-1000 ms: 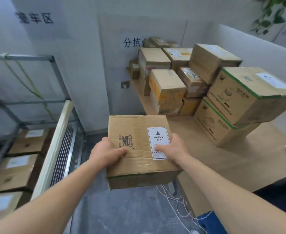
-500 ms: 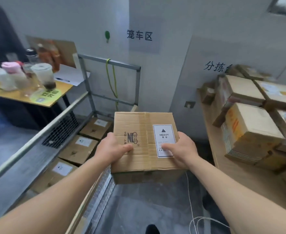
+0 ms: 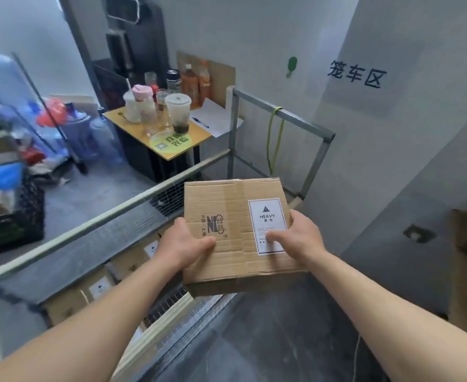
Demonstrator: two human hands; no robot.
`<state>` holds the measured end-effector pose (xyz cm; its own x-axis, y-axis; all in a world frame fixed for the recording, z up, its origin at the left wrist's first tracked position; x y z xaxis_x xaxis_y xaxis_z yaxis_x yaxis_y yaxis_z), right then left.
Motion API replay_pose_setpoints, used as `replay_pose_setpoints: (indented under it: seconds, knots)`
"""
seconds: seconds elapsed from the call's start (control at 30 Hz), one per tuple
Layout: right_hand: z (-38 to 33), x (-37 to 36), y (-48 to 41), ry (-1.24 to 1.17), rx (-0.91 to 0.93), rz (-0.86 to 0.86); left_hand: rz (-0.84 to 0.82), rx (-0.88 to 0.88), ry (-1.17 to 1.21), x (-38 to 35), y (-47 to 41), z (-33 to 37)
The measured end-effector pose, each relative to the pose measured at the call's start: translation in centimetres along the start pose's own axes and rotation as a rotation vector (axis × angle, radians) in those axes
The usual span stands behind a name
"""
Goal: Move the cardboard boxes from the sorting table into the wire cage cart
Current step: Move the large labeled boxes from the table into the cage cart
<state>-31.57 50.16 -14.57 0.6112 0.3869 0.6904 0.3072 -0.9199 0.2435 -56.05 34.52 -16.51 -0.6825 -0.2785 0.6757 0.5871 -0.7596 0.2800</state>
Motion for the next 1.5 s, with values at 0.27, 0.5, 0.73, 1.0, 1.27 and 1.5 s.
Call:
replay_pose_setpoints:
  seconds: [0.27, 0.5, 0.73, 1.0, 1.27, 1.5]
  knots:
    - [-7.1, -9.2, -6.1, 0.092, 0.1, -0.149, 0.105, 0.172, 0.094, 4.4, -4.5, -7.7]
    - [-12.0, -18.5, -10.8, 0.193, 0.123, -0.267, 0.148, 0.295, 0.202, 7.1, -8.8, -15.3]
    - [-12.2, -28.5, -12.9, 0.27, 0.159, -0.432, 0.16, 0.486, 0.23, 6.3, -9.2, -24.1]
    - [-7.1, -41.1, -14.7, 0.381, 0.195, -0.646, 0.16, 0.745, 0.27, -0.9, -7.9, -35.1]
    - [2.9, -49.6, -16.5, 0.492, 0.147, -0.778, 0.093, 0.857, 0.321, -11.0, -8.4, -42.8]
    - [7.5, -53.5, -17.4, 0.506, 0.101, -0.807, 0.071, 0.872, 0.349, -14.9, -9.0, -46.3]
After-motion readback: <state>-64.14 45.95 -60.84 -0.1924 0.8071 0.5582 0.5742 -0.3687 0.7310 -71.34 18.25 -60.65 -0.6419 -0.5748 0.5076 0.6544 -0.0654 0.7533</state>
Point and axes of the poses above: each hand's wrist, its own y-axis away from the middle knuckle, its own x-axis out of the back of the hand, z = x × y, the point moved 10 cm from there along -y, towards the middle knuckle, and after that the axes turned 1 degree about -x, right-handed, at the moved point
